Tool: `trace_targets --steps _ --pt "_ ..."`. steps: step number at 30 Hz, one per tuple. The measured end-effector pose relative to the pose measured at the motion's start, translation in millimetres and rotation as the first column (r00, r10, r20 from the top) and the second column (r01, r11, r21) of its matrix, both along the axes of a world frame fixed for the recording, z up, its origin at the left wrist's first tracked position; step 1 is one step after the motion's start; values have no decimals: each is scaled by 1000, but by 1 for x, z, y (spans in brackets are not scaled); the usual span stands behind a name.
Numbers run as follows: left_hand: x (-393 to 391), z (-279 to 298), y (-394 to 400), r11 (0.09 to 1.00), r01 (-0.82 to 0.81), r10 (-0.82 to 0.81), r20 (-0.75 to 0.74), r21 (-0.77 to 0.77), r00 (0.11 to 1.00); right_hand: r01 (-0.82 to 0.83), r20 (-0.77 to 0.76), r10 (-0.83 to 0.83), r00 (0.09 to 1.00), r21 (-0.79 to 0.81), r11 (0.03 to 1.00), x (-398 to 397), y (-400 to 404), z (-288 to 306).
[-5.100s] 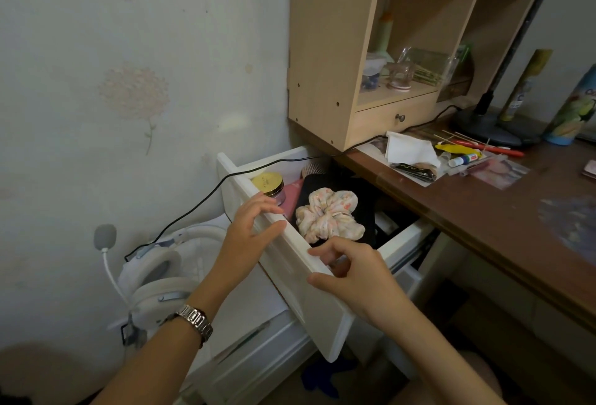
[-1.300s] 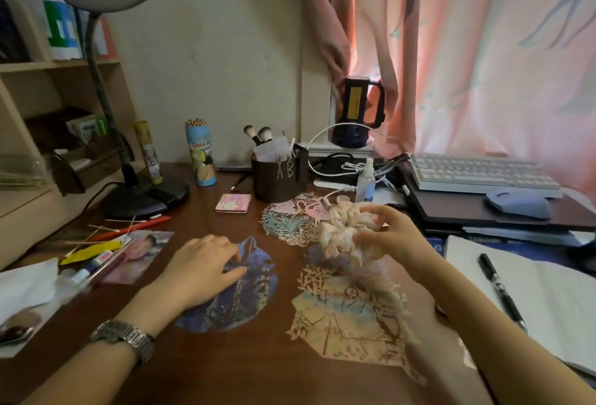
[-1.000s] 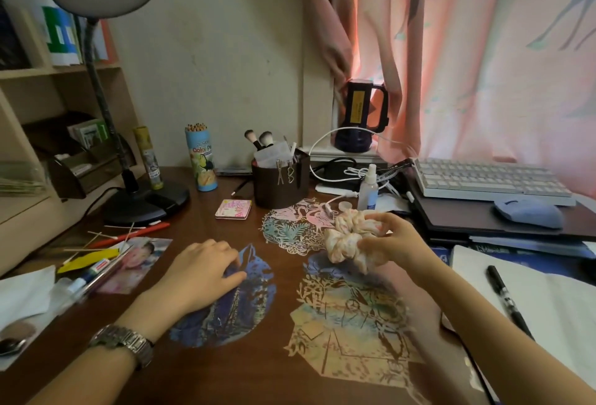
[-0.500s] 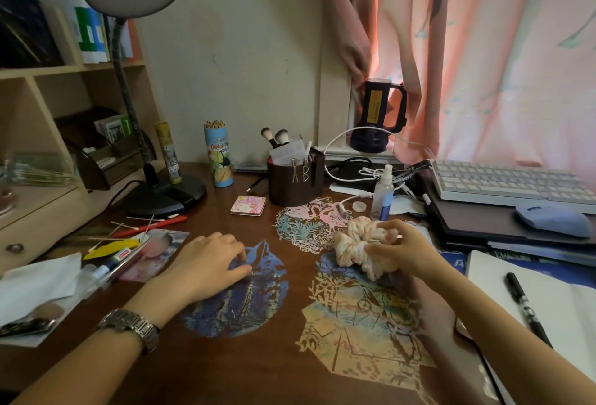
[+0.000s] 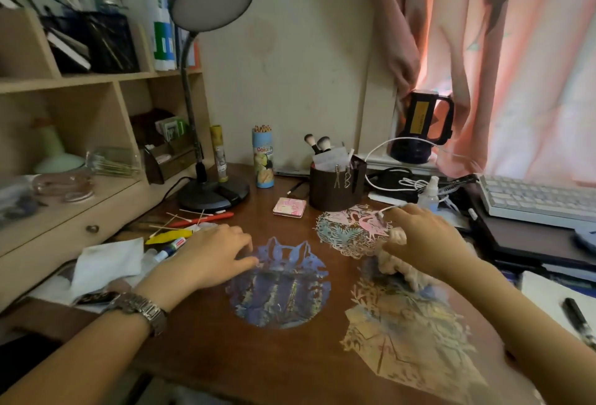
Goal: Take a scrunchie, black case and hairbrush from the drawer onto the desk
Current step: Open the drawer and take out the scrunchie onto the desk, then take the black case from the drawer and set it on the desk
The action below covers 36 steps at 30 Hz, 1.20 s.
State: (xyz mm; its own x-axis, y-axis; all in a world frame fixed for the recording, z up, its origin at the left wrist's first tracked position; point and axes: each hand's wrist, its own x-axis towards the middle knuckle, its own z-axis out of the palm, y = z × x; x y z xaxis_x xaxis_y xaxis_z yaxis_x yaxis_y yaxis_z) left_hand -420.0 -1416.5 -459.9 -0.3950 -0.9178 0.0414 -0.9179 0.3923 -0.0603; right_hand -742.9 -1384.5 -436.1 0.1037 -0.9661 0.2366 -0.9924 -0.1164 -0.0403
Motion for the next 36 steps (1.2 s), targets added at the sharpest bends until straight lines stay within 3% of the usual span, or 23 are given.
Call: trace_targets --steps 17,28,36 --pt "163 -3 71 944 -328 328 -13 -28 945 -336 -117 342 932 74 939 208 3 -16" --pt "240 -19 122 947 -321 318 -85 -16 944 -450 -21 454 891 109 887 303 36 -36" --pt "287 -33 162 943 -333 329 -105 -23 939 -599 52 597 801 87 796 367 69 -48"
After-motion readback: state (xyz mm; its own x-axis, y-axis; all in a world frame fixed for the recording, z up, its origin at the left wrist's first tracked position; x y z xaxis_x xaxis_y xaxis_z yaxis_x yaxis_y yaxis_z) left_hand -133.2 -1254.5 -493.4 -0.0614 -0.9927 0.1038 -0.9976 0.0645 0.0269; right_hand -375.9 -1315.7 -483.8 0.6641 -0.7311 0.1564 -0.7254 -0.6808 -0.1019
